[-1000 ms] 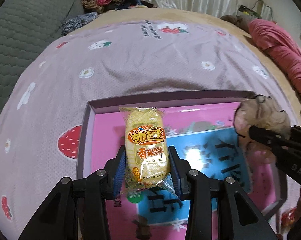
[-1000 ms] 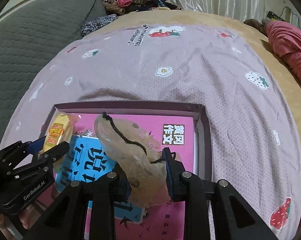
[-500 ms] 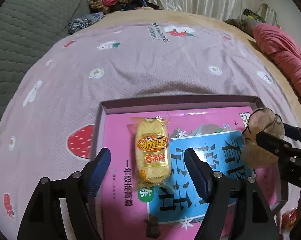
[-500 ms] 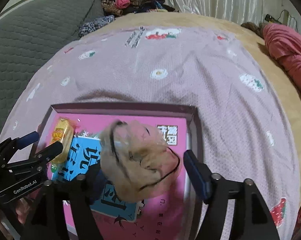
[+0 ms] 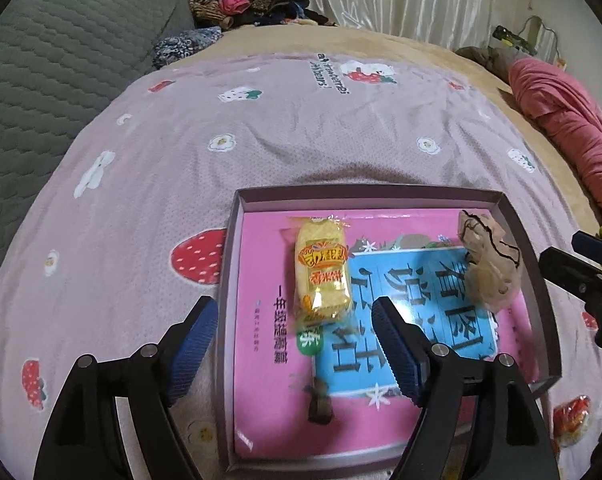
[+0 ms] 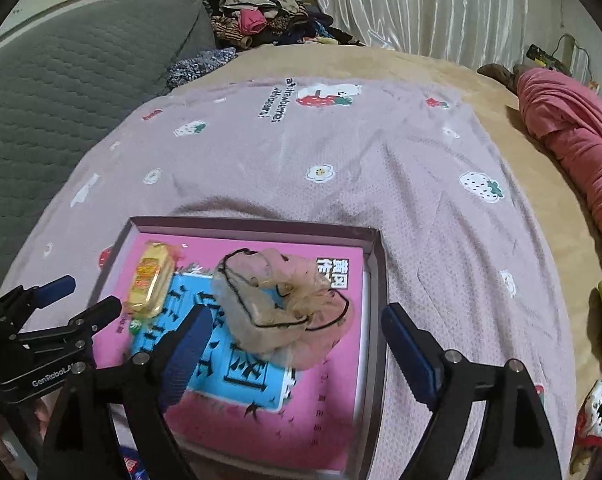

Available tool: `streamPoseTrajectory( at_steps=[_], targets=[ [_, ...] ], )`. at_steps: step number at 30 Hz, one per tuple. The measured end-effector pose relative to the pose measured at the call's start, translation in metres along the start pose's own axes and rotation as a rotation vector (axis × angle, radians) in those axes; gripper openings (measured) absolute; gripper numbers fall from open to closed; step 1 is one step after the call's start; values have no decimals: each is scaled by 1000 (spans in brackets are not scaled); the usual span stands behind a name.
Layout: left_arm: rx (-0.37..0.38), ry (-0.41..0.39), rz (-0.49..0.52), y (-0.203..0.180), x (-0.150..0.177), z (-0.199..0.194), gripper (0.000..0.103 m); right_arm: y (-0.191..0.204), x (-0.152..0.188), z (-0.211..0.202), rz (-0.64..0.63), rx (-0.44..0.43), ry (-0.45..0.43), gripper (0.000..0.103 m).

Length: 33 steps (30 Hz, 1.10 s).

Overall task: Organize objects
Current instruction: 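Carry the cake and scrunchie into the tray and open both tools, then withdraw both tools from the tray back toward the remaining items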

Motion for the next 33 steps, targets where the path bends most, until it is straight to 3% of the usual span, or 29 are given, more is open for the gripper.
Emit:
streamPoseTrajectory(
  at_steps=[10,20,33],
  targets=[
    [9,-52,-1,-5,18,-67,81,3,23,-65,-29,-4,-62,99],
    [-21,-146,52,-22,50,-160,81,9,51,-154,-44,-27,-155,101],
    [6,-249,47,-40,100,-263,81,22,93,-251,-87,-35,-246,102]
  ],
)
Point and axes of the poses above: each gripper's, at about its wrist camera, not at the fingertips, and z roughly the way its jaws point, y to its left, x to its underside, the point moved 4 cm from there along z, roughly the way its jaws point, and after that the axes turned 1 degree about y, right-handed, at the moved point
